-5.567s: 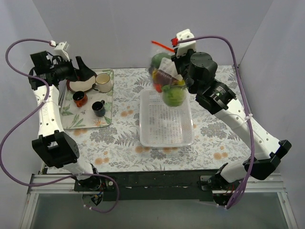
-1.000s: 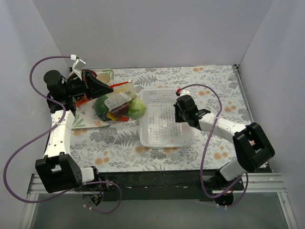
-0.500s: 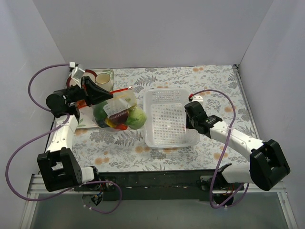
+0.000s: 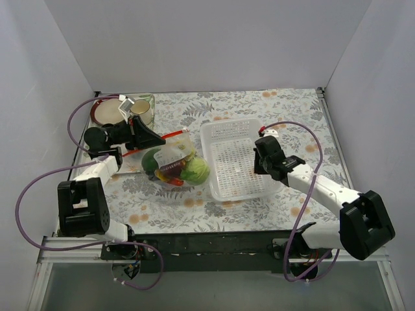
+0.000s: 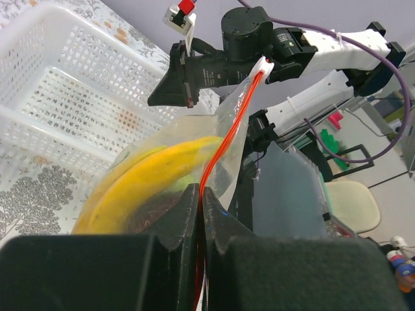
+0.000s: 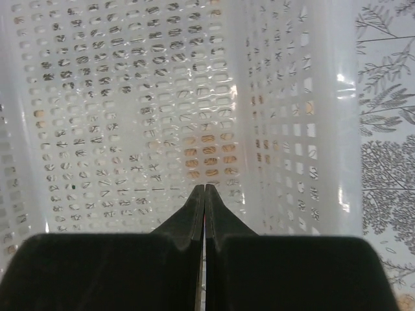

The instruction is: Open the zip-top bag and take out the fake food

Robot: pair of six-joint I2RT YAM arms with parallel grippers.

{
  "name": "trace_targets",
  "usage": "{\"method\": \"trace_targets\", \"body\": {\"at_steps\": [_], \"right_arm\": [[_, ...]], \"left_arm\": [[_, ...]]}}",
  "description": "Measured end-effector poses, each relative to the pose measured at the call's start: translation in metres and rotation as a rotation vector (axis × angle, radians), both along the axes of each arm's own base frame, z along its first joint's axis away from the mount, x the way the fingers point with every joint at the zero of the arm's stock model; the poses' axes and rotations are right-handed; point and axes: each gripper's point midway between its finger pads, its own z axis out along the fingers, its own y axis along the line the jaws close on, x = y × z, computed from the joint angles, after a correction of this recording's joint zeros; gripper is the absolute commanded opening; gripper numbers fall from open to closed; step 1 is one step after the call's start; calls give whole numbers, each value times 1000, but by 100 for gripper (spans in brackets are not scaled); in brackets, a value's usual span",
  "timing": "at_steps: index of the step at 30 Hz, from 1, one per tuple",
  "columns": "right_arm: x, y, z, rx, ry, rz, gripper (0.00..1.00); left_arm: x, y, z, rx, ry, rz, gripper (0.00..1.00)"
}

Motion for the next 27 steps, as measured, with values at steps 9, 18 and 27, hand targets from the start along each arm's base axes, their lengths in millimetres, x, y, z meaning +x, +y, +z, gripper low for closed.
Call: {"method": "trace_targets", "body": {"at_steps": [9,18,27], "right_arm": [[10,14,-34,-15,89,13,1],[0,-44,-40,-112,94,-197,1],[-9,-57,-15,-47,2,-251,11]], "left_arm": [[5,1,-6,-11,65,5,0],[23,34,9,-4,6,116,0],[-2,1,-11,-14,83,9,0]]}}
